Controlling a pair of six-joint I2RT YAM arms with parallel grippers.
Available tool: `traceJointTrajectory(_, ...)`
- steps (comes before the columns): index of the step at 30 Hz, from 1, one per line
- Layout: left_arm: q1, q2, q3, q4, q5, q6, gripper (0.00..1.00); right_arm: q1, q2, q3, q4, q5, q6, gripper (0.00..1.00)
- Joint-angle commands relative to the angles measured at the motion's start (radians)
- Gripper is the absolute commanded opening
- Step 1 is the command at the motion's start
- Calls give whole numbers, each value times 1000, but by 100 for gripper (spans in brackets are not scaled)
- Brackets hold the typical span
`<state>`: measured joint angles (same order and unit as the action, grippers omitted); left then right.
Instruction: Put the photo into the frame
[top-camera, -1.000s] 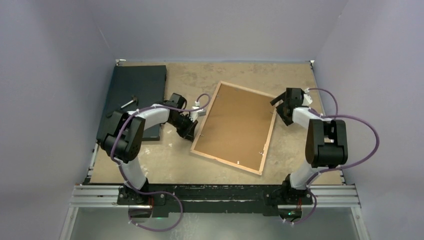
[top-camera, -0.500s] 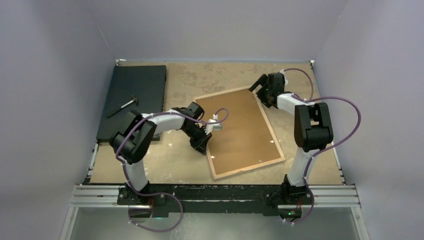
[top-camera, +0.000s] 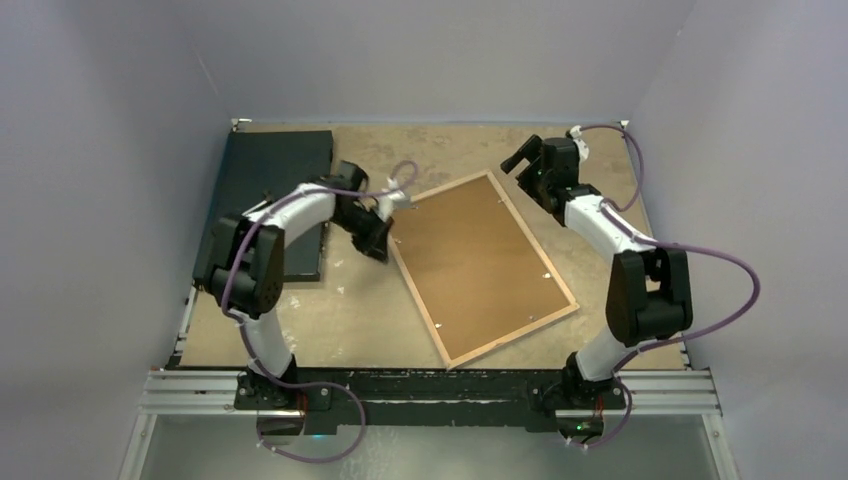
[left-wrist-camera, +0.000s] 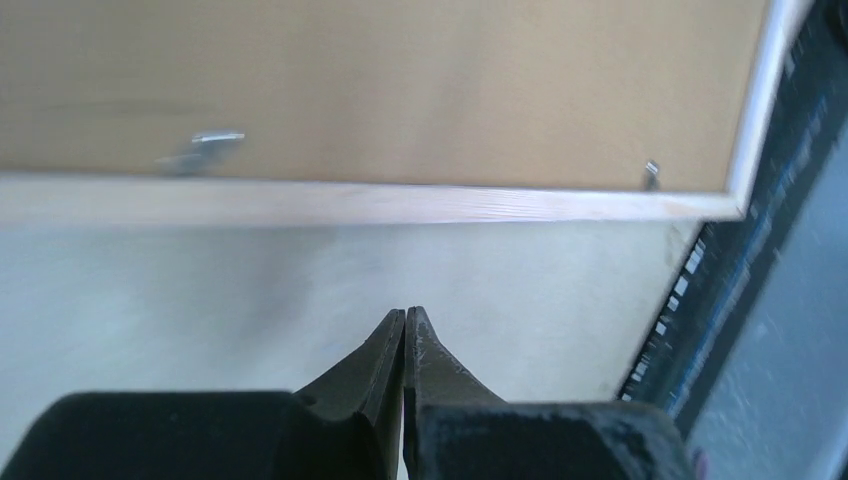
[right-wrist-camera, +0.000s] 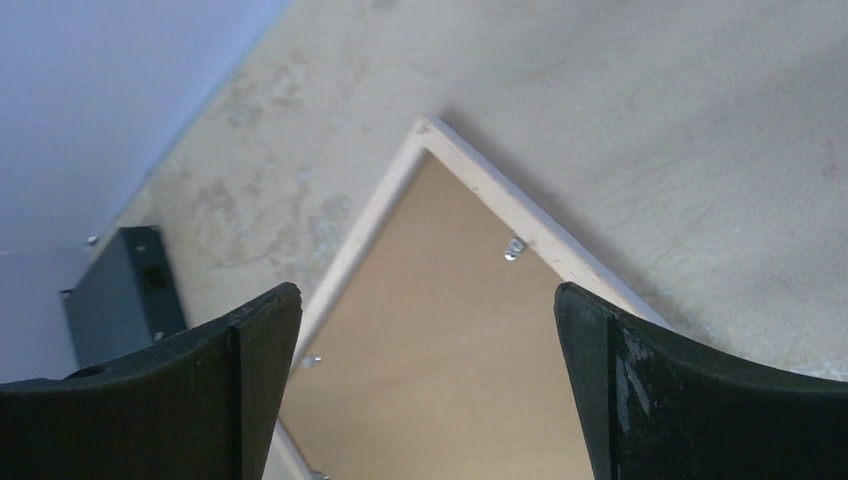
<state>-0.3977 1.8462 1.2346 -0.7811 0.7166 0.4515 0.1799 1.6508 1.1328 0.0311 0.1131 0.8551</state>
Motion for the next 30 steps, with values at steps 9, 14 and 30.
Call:
traceJointTrajectory(9, 234, 168, 312, 152, -168, -267, 0, 254, 25, 36, 131, -179, -121, 96)
traceJointTrajectory(14, 230, 259, 370, 173, -167, -334, 0, 321, 91, 25, 234, -313, -184, 94)
traceJointTrajectory(30, 194, 258, 296, 183, -206, -349, 0, 429, 350, 165, 329, -581, -356, 89)
